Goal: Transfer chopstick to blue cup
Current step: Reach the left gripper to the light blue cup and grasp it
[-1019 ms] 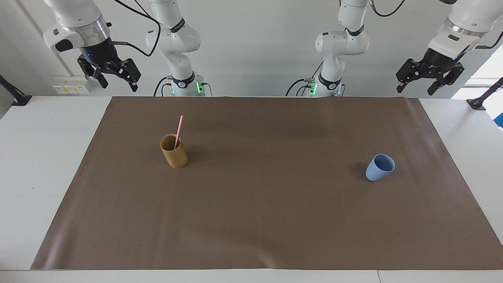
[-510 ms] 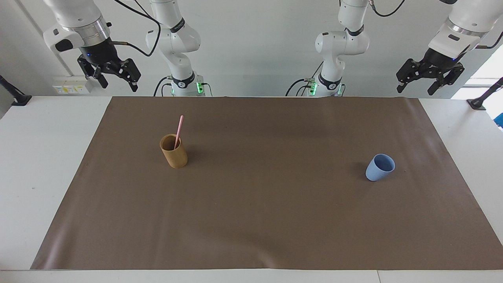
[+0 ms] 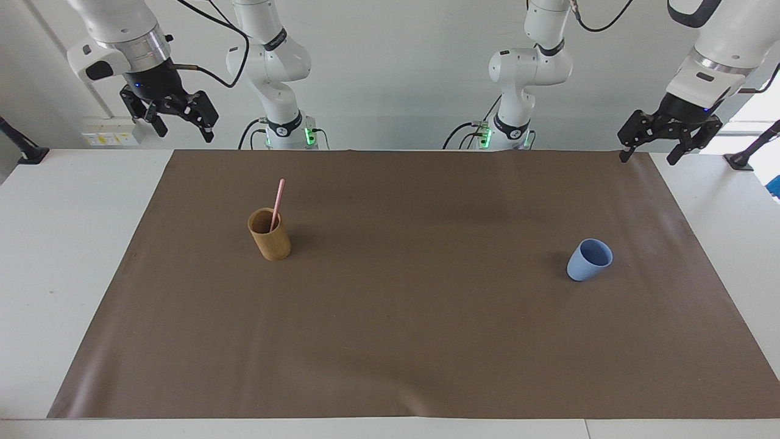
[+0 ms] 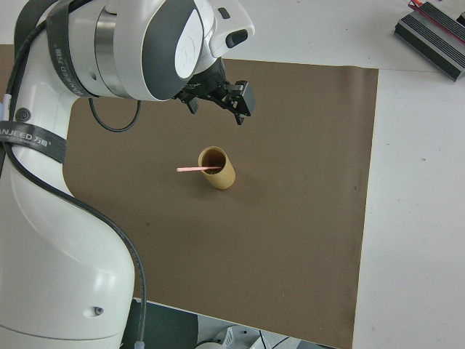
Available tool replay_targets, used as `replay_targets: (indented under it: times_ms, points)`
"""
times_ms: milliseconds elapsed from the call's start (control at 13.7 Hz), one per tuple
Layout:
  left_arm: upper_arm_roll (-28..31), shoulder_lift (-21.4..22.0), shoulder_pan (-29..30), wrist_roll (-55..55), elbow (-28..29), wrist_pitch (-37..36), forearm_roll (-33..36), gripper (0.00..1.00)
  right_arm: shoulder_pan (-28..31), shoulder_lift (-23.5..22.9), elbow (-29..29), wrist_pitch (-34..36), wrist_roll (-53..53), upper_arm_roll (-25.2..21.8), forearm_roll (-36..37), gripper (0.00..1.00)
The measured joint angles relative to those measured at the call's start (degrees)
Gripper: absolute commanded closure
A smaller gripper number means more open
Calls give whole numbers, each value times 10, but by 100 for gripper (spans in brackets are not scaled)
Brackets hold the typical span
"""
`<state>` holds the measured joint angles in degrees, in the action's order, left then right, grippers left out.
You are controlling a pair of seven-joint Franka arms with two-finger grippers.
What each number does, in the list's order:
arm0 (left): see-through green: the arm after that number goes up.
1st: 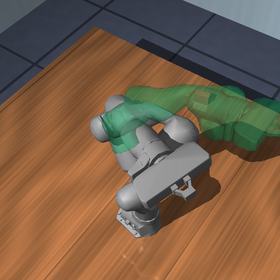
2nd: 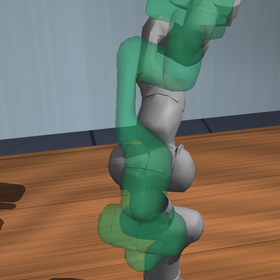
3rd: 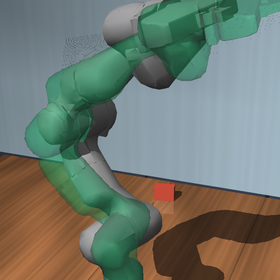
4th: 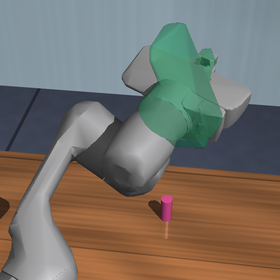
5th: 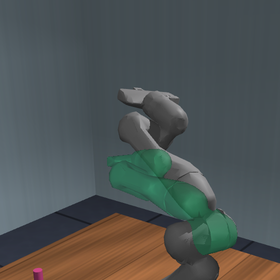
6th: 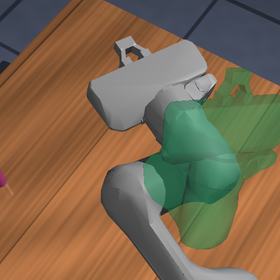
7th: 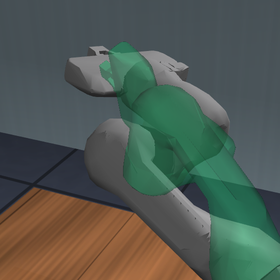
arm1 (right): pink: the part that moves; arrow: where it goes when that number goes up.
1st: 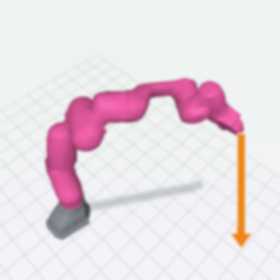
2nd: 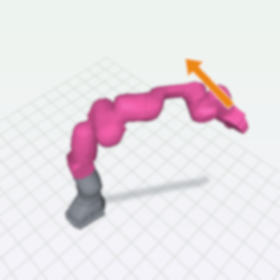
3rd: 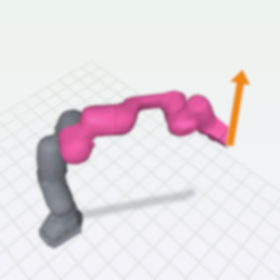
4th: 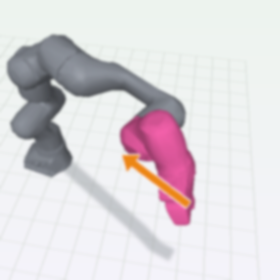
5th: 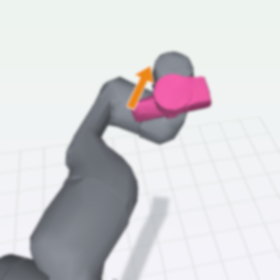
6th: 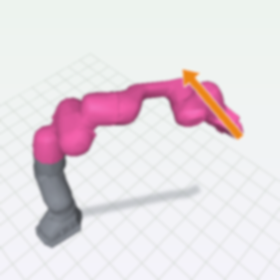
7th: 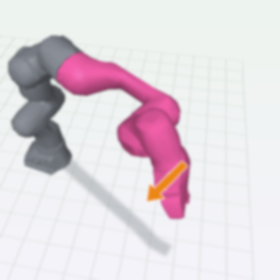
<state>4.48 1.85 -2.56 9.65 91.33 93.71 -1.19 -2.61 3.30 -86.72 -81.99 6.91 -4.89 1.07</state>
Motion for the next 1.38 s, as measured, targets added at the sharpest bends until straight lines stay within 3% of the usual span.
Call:
replay_targets:
  times_ms: [291, 655, 946, 1165, 1238, 1383]
  points:
    - [1, -19, 16, 25, 94, 124, 0, 0, 0, 0, 0, 0, 0, 0, 0, 0]
    - [1, -71, 26, 28, 123, 187, -6, 0, 0, 0, 0, 0, 0, 0, 0, 0]
    - [0, -115, 33, 35, 147, 238, -14, 13, 0, 0, 0, 0, 0, 0, 0, 0]
    - [0, -141, 44, 39, 170, 281, -30, 35, 0, 0, 0, 0, 0, 0, 0, 0]
    - [0, -143, 46, 42, 177, 289, -41, 49, 0, 0, 0, 0, 0, 0, 0, 0]
    - [-2, -144, 46, 43, 196, 314, -53, 93, 0, 0, 0, 0, 0, 0, 0, 0]
